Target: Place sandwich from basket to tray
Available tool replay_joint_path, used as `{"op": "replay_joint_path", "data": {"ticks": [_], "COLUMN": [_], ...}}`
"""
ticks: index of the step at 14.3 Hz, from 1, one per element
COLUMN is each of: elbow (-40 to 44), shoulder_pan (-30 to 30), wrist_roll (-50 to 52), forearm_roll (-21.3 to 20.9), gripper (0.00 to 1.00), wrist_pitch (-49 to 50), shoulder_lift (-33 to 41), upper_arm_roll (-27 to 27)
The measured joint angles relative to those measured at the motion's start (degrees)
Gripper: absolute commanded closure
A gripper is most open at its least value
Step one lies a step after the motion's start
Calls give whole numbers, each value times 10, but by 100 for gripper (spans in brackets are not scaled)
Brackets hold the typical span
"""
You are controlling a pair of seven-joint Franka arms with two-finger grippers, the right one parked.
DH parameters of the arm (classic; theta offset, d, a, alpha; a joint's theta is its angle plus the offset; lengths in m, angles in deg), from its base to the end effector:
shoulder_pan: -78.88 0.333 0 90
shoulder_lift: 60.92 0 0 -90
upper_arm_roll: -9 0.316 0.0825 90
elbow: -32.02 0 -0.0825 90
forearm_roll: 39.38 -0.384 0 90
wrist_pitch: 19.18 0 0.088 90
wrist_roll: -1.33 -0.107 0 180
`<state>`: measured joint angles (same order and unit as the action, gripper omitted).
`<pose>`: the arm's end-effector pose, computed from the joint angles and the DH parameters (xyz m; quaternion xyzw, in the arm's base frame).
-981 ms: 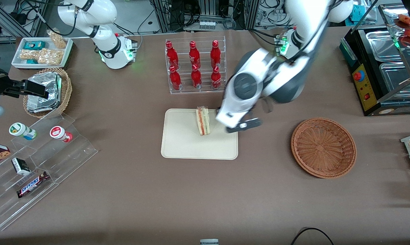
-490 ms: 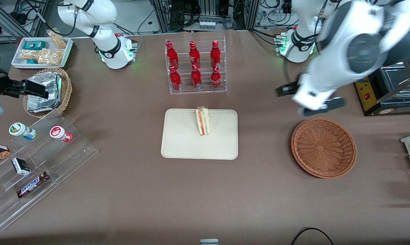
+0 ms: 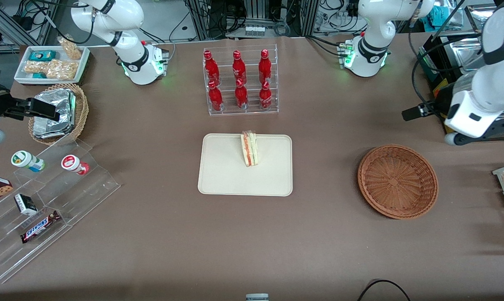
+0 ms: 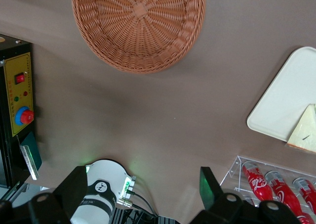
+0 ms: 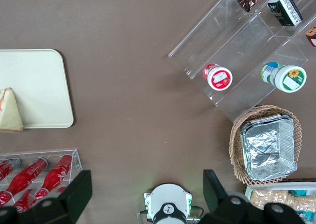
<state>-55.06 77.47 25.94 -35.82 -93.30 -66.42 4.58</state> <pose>0.5458 -0.0617 0.5759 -0.9739 -0.1570 0.1636 0.0087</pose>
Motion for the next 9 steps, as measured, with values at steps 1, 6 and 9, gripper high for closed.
{"op": "replay_joint_path", "data": {"ticks": [1, 6, 9], "elbow": [3, 6, 11], "shoulder_pan": [1, 16, 36], "wrist_roll": [0, 0, -1], "forearm_roll": [0, 0, 0], "gripper": [0, 0, 0], "wrist_pitch": [0, -14, -13], "shoulder_lift": [-2, -14, -13], "upper_arm_roll": [0, -1, -1]}}
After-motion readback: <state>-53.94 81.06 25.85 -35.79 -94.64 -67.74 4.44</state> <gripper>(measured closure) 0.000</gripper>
